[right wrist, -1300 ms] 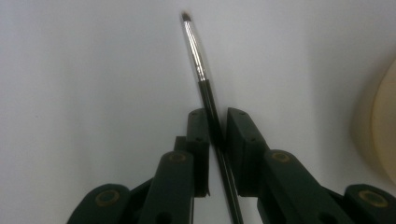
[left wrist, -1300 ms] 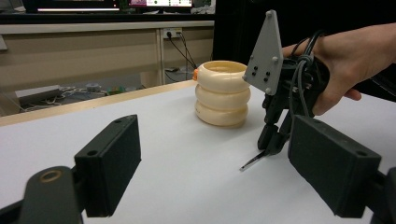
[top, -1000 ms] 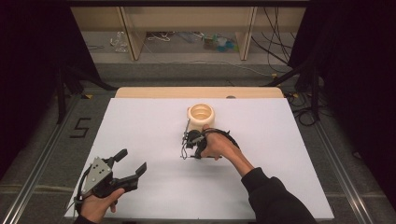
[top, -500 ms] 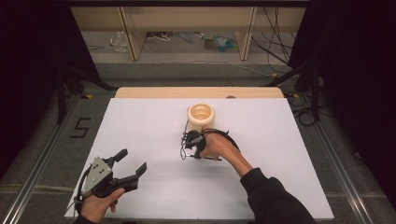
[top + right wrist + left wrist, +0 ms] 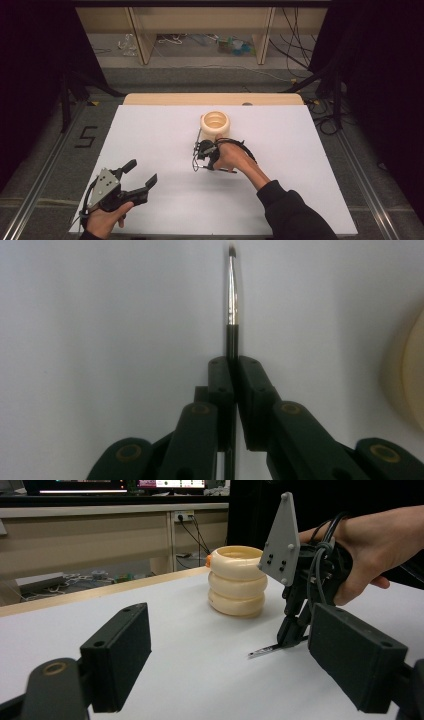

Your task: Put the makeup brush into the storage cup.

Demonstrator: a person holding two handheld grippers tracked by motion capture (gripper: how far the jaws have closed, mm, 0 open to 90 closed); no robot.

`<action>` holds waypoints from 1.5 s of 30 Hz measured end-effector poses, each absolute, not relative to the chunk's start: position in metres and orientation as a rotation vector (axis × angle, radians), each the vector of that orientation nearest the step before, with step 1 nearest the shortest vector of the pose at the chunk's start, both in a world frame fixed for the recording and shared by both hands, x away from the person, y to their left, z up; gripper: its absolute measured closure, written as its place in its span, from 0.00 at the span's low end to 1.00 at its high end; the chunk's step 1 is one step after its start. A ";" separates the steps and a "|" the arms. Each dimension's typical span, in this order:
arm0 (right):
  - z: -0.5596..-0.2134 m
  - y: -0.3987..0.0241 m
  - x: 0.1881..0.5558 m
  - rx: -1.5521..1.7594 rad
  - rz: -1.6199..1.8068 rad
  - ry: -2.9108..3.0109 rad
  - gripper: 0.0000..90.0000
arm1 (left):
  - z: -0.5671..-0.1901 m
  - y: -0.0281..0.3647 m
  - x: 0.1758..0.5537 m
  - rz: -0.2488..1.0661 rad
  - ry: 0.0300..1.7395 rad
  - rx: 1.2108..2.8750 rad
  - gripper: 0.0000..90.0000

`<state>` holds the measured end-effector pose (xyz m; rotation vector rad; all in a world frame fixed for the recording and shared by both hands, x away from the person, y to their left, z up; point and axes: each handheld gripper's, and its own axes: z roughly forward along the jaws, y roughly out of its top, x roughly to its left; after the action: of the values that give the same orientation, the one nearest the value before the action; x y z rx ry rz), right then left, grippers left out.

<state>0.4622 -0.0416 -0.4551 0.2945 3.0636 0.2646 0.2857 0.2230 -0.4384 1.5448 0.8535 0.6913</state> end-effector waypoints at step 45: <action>-0.379 -0.090 0.460 0.450 1.176 2.677 0.95 | -0.438 0.223 0.286 0.692 0.854 1.545 0.19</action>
<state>0.4604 -0.0901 -0.3787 0.4501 2.6767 1.1763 0.2856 0.2231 -0.4381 1.5448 0.8537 0.6920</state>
